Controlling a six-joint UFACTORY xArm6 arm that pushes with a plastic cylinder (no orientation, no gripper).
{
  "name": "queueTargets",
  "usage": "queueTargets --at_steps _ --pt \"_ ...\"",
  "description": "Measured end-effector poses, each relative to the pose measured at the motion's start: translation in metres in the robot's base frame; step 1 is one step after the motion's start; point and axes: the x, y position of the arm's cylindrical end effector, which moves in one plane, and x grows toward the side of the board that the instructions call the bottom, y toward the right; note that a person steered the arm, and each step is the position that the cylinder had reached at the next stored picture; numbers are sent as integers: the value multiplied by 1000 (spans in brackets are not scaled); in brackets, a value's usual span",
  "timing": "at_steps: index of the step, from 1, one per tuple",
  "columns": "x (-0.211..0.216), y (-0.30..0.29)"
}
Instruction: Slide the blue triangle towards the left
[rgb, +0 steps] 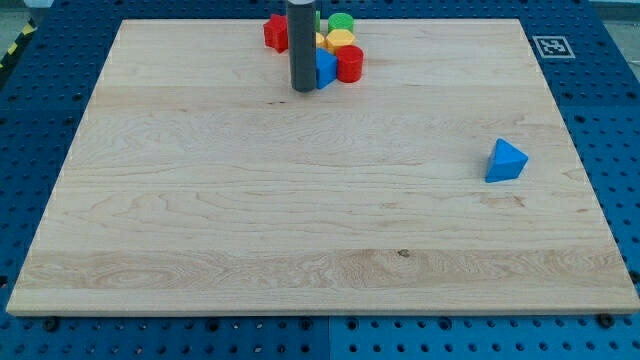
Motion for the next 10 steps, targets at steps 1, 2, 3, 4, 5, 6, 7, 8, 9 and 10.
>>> queueTargets --at_steps 1,2,3,4,5,6,7,8,9,10 --pt "-3 0" --pt "16 0" --pt "41 26" --pt "41 93" --pt "44 177" --pt "76 250" --pt "117 288" --pt "148 290" --pt "141 236" --pt "131 163"
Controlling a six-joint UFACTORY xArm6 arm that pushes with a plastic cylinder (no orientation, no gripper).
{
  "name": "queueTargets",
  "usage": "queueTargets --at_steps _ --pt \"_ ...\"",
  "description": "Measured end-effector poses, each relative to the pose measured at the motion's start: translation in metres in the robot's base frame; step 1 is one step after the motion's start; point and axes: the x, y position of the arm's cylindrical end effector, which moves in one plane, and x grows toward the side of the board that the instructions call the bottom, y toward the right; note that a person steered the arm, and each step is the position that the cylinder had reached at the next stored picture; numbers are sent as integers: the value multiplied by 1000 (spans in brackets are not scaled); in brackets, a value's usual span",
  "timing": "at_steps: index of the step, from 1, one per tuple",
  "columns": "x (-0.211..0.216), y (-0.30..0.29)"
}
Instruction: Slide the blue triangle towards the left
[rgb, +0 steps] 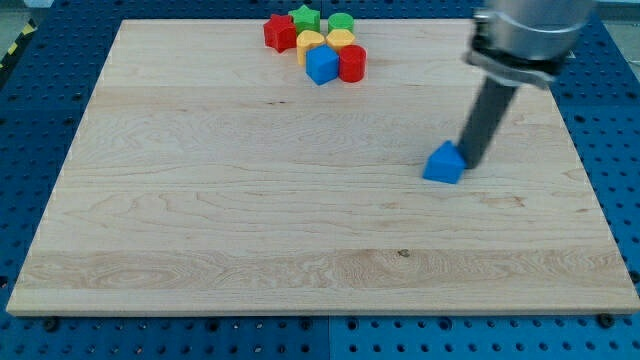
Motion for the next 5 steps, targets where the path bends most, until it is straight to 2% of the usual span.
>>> queueTargets --at_steps 1,2,3,4,5 --pt "-6 -38" --pt "-6 -7" --pt "19 31" --pt "47 29" --pt "38 -7"
